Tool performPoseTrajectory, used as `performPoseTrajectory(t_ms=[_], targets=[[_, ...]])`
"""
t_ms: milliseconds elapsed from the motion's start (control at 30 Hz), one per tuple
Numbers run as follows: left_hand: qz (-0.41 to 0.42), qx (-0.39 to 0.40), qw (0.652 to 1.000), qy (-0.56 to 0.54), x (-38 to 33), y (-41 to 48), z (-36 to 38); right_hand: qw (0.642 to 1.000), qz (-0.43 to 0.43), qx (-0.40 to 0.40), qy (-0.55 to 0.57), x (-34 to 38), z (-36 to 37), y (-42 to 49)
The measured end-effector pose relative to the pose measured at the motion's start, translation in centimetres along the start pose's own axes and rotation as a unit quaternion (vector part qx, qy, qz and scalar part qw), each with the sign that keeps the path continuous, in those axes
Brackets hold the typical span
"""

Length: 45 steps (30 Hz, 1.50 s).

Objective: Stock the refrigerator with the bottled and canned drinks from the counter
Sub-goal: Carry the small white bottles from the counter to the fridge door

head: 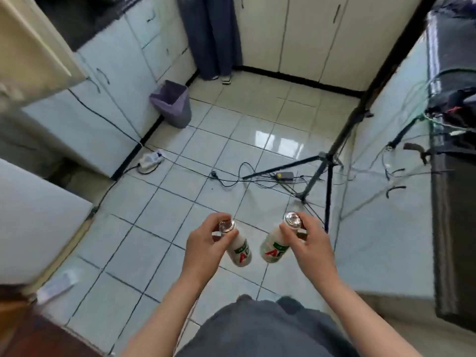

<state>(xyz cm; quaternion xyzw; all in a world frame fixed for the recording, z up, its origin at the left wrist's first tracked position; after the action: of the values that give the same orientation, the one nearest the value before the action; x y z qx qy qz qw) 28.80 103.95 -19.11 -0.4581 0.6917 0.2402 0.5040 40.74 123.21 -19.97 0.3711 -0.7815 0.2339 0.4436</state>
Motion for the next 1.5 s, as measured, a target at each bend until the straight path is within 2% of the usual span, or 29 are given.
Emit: performPoseTrajectory(t_ms=[133, 300, 500, 600, 800, 1133, 1300, 1500], targets=[[-0.034, -0.118, 0.992, -0.009, 3.0, -0.1, -7.7, 0.995, -0.053, 0.088, -0.011, 4.8, 7.2, 3.8], [-0.111, -0.252, 0.96, -0.041, 7.6, -0.9, -15.1, 0.972, -0.106, 0.21, -0.022, 10.1, 17.1, 7.8], [-0.158, -0.343, 0.925, -0.027, 10.9, 2.8, -24.4, 0.927, -0.179, 0.331, -0.008, 17.2, 30.1, 13.5], [-0.16, -0.38, 0.911, -0.018, 10.8, 5.5, -29.5, 0.912, -0.203, 0.355, 0.012, 22.3, 35.2, 16.9], [-0.123, -0.443, 0.888, -0.012, 10.0, 12.0, -39.0, 0.897, -0.255, 0.357, 0.051, 32.1, 43.1, 23.4], [-0.065, -0.485, 0.872, -0.025, 9.9, 19.8, -50.1, 0.899, -0.284, 0.329, 0.056, 40.4, 50.7, 28.8], [-0.009, -0.465, 0.884, -0.057, 8.5, 24.2, -57.4, 0.919, -0.294, 0.255, 0.07, 45.2, 53.2, 31.4], [0.102, -0.44, 0.889, -0.07, 3.9, 29.4, -67.5, 0.937, -0.305, 0.105, 0.133, 52.6, 56.0, 34.8]])
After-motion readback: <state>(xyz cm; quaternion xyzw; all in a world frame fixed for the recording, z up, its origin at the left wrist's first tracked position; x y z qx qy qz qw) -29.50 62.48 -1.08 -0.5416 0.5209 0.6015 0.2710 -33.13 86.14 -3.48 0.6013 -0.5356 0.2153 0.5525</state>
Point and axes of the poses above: each hand's wrist, its own y-axis towards the middle knuckle, its own z-axis out of the palm, x = y × z, the point moved 6 cm from there along y, towards the middle knuckle, and after that the axes turned 2 degrees about -y, right-handed, at the moved point
